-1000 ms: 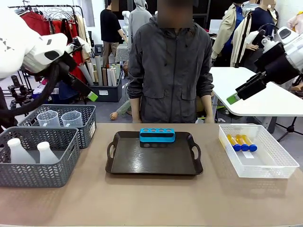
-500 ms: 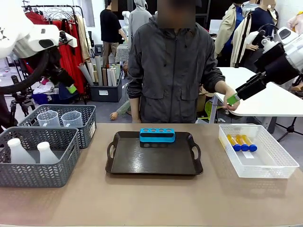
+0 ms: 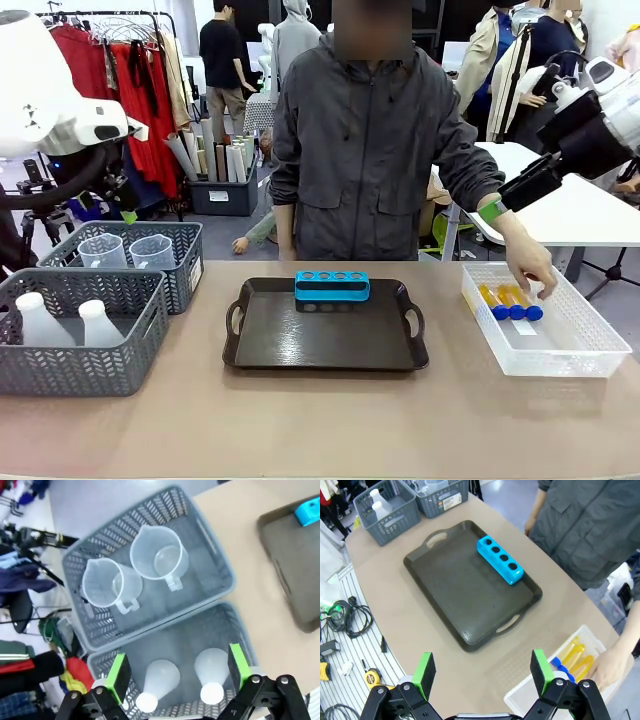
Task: Prepare the laboratory tools.
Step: Pick up one Large Measuring Cup and place it on the Handle tray.
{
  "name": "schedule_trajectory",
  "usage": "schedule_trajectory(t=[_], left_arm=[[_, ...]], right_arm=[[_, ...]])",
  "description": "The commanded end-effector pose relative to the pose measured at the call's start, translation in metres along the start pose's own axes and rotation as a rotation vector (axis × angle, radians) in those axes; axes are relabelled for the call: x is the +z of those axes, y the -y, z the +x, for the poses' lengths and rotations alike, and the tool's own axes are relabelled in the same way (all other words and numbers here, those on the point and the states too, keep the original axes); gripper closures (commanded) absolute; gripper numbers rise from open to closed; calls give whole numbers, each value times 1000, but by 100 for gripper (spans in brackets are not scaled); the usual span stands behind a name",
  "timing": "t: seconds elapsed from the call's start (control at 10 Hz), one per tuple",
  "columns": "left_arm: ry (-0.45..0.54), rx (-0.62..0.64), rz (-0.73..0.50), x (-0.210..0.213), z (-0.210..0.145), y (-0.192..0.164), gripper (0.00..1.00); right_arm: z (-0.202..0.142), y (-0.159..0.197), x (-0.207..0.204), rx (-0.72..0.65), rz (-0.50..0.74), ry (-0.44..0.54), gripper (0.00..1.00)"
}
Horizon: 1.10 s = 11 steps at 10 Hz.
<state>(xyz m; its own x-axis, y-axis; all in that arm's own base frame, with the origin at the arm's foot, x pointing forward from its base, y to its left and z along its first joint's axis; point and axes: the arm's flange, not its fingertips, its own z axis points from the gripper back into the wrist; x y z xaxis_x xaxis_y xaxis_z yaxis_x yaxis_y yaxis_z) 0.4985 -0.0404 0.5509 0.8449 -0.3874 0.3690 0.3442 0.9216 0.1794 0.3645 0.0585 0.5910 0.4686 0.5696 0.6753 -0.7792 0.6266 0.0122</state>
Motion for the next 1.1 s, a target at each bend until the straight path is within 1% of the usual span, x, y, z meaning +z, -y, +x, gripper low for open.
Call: schedule_trajectory(t=[0.0, 0.1, 0.5, 0.6, 0.7, 1.0], left_arm=[[-26, 17, -20, 2, 9, 8, 0], [0, 0, 0, 0, 0, 0, 0], [-9, 5, -6, -4, 2, 3, 0], [-107, 99, 45, -25, 15, -10, 0], [-154, 176, 27, -46, 26, -24, 0], [-231, 245, -81, -93, 35, -43, 0]], right_arm=[[1, 0, 0, -7, 14, 13, 0], [1, 0, 0, -7, 14, 13, 0], [1, 0, 0, -7, 14, 13, 0], [1, 0, 0, -7, 14, 13, 0], [1, 0, 0, -7, 14, 13, 0], [1, 0, 0, -7, 14, 13, 0]])
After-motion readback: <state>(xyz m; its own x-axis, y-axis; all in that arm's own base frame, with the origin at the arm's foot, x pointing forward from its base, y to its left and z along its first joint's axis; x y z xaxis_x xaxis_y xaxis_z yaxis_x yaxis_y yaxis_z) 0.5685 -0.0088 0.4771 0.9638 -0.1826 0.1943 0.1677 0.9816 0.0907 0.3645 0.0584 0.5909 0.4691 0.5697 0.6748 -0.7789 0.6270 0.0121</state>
